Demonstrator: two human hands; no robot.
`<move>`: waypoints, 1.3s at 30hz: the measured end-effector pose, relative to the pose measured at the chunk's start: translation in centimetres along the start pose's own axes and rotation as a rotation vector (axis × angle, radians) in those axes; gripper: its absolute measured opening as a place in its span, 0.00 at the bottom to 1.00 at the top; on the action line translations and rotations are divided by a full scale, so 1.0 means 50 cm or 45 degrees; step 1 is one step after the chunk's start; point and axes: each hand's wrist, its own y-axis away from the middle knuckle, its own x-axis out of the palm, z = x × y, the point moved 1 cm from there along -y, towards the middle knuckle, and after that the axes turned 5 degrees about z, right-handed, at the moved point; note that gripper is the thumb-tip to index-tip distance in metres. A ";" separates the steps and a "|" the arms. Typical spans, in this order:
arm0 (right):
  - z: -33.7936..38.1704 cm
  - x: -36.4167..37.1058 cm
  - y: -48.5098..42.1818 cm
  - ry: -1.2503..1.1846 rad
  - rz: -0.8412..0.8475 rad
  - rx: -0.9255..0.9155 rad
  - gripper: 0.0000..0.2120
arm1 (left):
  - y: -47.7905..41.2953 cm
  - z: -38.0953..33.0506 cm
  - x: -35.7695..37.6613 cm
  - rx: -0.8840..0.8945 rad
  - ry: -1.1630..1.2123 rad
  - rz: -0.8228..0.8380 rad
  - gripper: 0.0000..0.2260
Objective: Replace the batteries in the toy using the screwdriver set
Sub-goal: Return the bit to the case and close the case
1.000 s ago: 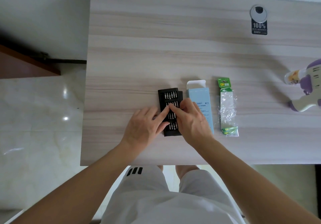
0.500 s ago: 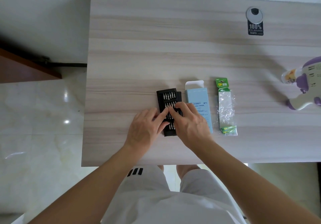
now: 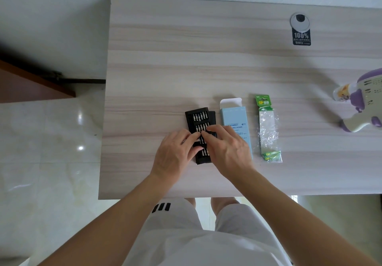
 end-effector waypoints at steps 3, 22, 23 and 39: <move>0.002 0.001 0.004 -0.007 -0.008 0.012 0.08 | 0.002 0.000 -0.002 -0.023 0.015 0.000 0.15; 0.011 -0.017 -0.004 -0.159 0.045 0.091 0.16 | -0.014 -0.031 -0.063 -0.423 0.492 -0.019 0.11; 0.011 -0.024 -0.003 -0.203 0.029 0.136 0.15 | -0.016 -0.035 -0.071 -0.487 0.538 -0.040 0.09; -0.011 -0.072 0.013 -0.617 0.223 0.494 0.07 | -0.025 -0.095 -0.070 -1.387 1.350 -0.263 0.05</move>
